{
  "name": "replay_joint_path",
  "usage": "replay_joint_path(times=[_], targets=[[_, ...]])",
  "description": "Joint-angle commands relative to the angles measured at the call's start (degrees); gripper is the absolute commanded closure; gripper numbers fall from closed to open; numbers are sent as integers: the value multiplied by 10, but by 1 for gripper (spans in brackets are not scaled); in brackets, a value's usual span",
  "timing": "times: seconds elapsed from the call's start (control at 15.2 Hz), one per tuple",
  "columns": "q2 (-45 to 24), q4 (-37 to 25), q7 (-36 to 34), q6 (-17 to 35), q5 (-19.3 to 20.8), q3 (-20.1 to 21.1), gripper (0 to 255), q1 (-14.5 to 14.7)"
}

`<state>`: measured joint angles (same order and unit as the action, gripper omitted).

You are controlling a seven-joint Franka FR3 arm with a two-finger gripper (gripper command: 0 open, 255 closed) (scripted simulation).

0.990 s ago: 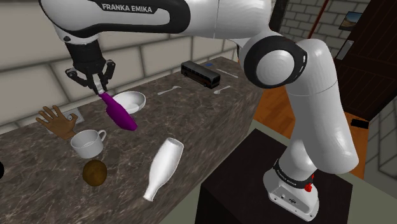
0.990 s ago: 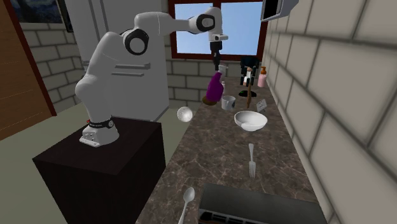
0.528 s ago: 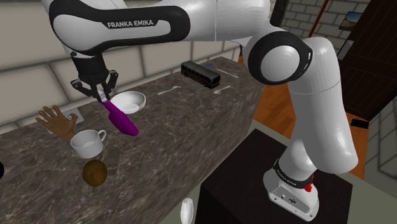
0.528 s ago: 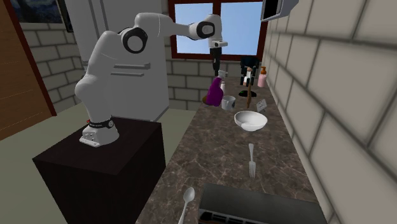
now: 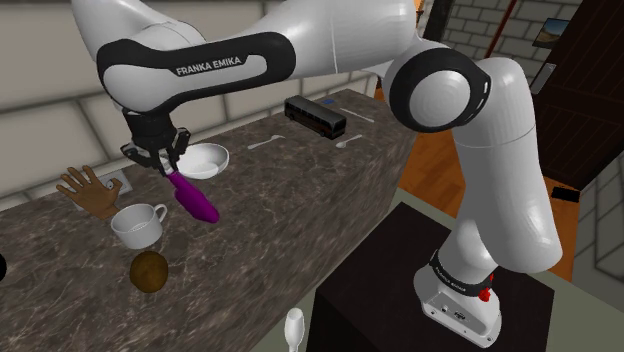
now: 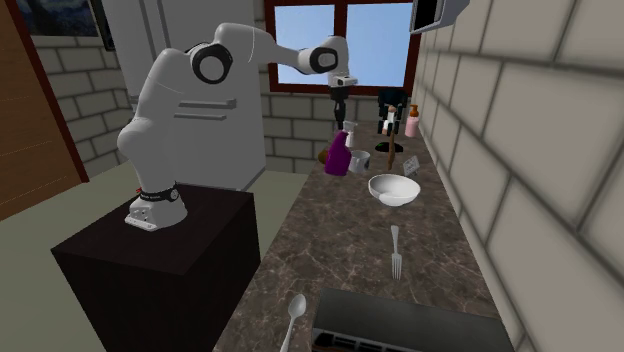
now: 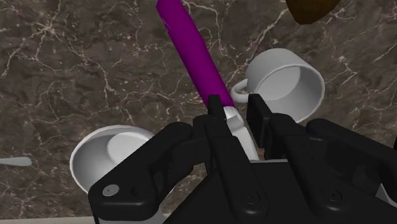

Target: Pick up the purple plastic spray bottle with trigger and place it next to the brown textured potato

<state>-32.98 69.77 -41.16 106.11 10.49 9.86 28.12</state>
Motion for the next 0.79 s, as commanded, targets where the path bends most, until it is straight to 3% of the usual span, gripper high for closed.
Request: replay_joint_path(times=[0.0, 0.53, 0.59, 0.73], targets=[[3, 23, -3, 21, 1, 0, 255, -1], [3, 23, -3, 21, 1, 0, 255, -1], [3, 23, -3, 21, 1, 0, 0, -1], [3, 23, -3, 21, 1, 0, 0, -1]])
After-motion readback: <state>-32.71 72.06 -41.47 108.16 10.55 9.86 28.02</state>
